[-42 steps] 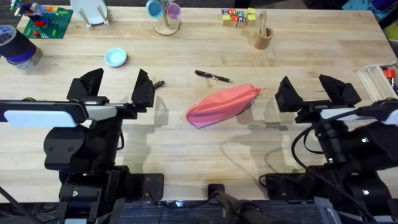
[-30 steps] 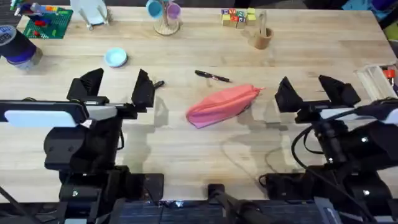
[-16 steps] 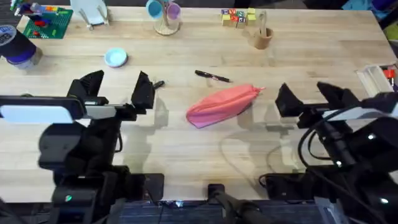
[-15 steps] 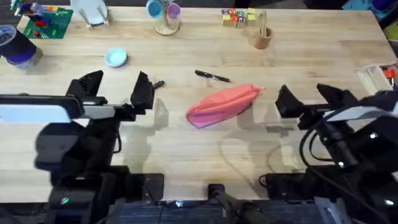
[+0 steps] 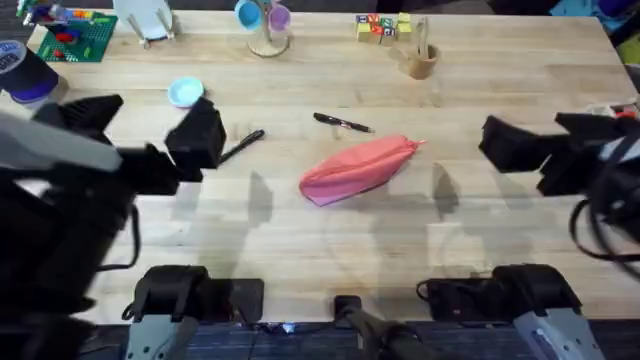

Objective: Unzip the bag, pick up the pens from the table one at a time and place them inside, then zip the bag closed.

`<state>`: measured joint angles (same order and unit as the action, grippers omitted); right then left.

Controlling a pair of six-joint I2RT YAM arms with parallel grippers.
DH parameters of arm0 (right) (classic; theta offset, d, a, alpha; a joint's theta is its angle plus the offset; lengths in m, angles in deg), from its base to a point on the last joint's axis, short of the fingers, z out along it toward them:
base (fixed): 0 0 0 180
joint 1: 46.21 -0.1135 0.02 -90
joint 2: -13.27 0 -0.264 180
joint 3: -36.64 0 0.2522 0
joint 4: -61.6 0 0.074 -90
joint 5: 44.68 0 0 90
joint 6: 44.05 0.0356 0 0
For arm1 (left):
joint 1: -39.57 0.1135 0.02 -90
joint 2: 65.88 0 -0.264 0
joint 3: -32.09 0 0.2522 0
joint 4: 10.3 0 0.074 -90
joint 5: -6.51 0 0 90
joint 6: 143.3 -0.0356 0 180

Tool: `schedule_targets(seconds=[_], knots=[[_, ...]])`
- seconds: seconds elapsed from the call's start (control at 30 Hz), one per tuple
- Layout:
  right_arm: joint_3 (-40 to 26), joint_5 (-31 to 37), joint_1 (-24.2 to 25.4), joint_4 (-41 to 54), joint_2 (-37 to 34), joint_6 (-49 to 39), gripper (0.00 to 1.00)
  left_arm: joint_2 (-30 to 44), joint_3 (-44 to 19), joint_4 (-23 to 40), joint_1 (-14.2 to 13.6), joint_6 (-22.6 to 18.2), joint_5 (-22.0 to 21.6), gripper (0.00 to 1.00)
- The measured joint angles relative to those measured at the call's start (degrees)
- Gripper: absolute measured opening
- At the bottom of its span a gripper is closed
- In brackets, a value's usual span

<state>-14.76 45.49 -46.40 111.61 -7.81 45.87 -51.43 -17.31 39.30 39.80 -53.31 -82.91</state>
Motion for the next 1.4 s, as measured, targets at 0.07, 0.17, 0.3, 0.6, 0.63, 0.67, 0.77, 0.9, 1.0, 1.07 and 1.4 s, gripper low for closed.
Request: schedule_targets(seconds=[0.07,0.17,0.3,0.6,0.63,0.67,0.77,0.9,1.0,1.07,1.4], knots=[[-3.56,0.0,0.0,1.98,-2.79,0.02,0.996,4.18,-4.76,3.47,0.0,0.23,0.0,0.993],[-8.64,0.0,0.0,5.17,-6.69,0.02,0.995,10.06,-10.94,7.33,0.0,0.67,0.06,0.993],[-14.47,0.0,0.0,9.67,-11.15,0.02,0.995,17.28,-17.84,11.34,0.0,0.95,1.05,0.993],[-22.47,-0.02,0.0,14.82,-17.49,0.02,0.996,29.59,-29.08,18.81,0.0,1.13,4.84,0.993],[-22.92,-0.02,0.0,14.82,-17.87,0.02,0.996,30.39,-29.78,19.12,0.0,1.13,5.21,0.993],[-23.19,-0.02,0.0,14.82,-18.1,0.02,0.996,31.18,-30.32,19.31,0.0,1.15,5.62,0.993],[-23.4,-0.01,0.0,14.85,-18.4,0.02,0.996,32.76,-31.15,19.35,0.0,1.16,6.67,0.993],[-23.4,-0.02,0.0,14.86,-18.4,0.02,0.996,33.19,-31.21,20.37,0.0,1.27,7.79,0.993],[-23.4,-0.02,0.0,14.86,-18.4,0.02,0.996,33.17,-31.21,21.04,0.0,1.02,8.52,0.994],[-23.4,-0.02,0.0,14.86,-18.4,0.02,0.995,33.18,-31.21,21.56,0.0,0.31,9.26,0.994],[-23.4,-0.02,0.0,14.86,-18.4,0.02,0.996,33.19,-31.21,25.41,0.0,-10.67,15.38,0.994]])
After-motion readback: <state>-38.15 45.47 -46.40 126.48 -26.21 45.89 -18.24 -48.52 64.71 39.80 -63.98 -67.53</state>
